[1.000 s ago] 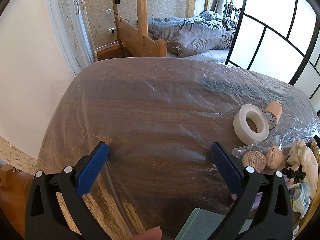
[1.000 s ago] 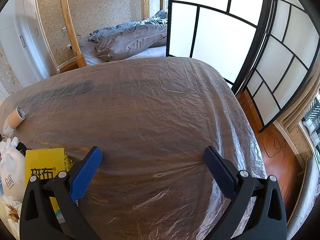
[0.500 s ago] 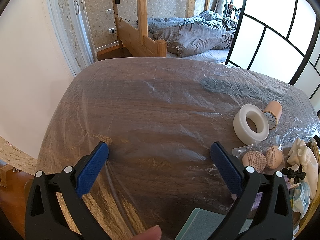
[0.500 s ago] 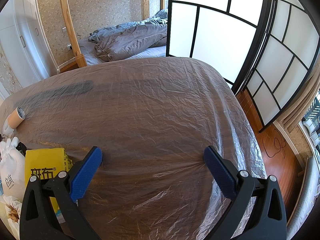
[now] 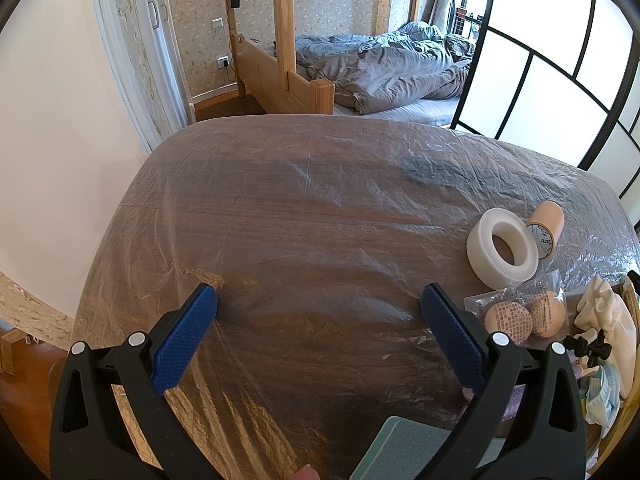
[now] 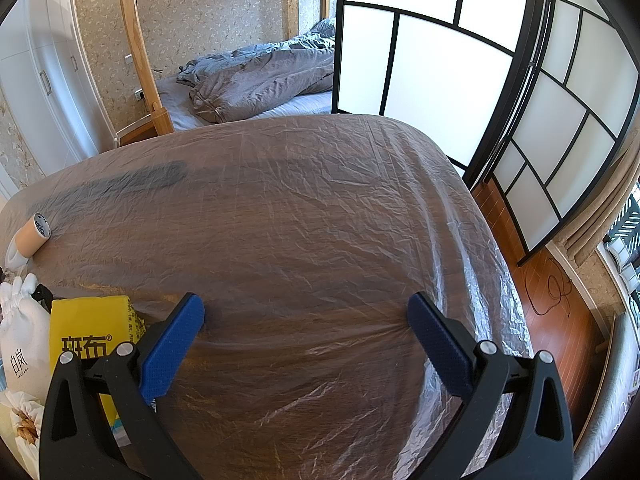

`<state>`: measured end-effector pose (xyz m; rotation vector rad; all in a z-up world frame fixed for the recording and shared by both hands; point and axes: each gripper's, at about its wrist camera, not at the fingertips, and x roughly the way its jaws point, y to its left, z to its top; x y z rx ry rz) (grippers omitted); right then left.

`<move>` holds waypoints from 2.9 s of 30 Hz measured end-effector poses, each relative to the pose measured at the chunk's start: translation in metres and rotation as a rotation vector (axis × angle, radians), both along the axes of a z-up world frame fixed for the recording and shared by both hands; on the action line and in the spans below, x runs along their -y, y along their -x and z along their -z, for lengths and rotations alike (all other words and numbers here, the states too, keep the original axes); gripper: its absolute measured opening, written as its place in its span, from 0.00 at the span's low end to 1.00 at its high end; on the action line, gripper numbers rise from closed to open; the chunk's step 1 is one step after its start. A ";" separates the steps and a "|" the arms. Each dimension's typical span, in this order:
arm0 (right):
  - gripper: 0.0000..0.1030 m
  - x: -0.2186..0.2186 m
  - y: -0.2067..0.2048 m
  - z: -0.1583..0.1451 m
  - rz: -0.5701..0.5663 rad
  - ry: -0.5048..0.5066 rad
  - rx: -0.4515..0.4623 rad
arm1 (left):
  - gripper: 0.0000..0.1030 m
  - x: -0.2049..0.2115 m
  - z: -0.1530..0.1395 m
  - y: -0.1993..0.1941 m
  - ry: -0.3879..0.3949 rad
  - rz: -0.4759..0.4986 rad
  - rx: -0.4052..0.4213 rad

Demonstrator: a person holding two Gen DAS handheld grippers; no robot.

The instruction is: Collect trash

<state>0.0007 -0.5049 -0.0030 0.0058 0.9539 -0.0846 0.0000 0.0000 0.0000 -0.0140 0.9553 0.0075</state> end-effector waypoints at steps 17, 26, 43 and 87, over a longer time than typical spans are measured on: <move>0.97 0.000 0.000 -0.001 0.000 0.001 -0.001 | 0.99 0.000 0.000 0.000 0.000 0.000 0.000; 0.97 0.001 -0.001 -0.002 0.000 0.001 -0.001 | 0.99 0.000 0.000 0.000 -0.002 -0.001 0.000; 0.96 -0.003 0.048 -0.073 -0.010 -0.109 0.137 | 0.99 -0.007 -0.046 0.033 -0.016 0.084 0.097; 0.50 -0.105 0.156 -0.045 -0.211 -0.210 0.034 | 0.89 0.030 -0.018 0.114 -0.047 0.396 0.066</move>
